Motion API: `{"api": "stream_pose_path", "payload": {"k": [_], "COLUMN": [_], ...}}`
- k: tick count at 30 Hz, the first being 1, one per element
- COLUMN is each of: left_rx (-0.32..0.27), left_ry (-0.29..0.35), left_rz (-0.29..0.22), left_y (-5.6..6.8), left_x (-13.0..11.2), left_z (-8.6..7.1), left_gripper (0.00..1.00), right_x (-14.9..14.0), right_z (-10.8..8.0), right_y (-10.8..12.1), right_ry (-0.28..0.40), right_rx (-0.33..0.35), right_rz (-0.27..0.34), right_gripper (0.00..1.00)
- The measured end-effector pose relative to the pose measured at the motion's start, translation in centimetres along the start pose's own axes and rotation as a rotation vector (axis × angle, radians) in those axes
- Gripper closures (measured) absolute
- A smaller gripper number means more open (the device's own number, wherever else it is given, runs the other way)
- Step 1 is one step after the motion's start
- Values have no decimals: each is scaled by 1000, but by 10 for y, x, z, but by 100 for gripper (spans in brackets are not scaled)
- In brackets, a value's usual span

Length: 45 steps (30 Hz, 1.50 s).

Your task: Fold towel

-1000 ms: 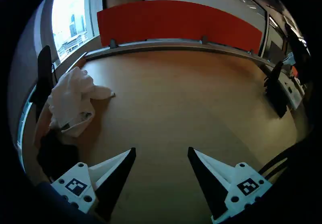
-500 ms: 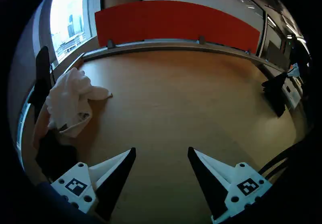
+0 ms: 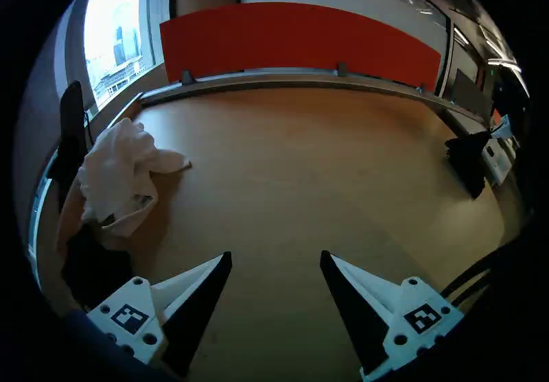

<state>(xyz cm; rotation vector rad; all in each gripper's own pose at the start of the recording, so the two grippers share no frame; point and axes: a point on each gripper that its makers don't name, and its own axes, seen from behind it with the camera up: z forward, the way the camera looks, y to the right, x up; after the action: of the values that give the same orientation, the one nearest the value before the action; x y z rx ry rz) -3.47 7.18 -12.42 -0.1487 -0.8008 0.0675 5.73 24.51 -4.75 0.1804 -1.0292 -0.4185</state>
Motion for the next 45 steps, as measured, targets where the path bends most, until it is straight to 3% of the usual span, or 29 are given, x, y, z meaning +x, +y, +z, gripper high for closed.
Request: {"api": "stream_pose_path", "payload": {"k": [10,27,45], "left_rx": [9,27,39], "left_ry": [-10,-24,-35], "left_rz": [8,22,36], "left_y": [-5,-7,-1], "left_x": [-5,-10,-8], "left_z": [-4,-6,-3], "left_gripper": [4,4,4], "right_x": [-51,-97,-115], "right_z": [20,50,73], "right_y": [17,22,20], "right_ry": [-110,-214,-210], "right_rx": [-40,-58,-67], "right_rz": [45,87,139], "right_gripper": [95,95,94]}}
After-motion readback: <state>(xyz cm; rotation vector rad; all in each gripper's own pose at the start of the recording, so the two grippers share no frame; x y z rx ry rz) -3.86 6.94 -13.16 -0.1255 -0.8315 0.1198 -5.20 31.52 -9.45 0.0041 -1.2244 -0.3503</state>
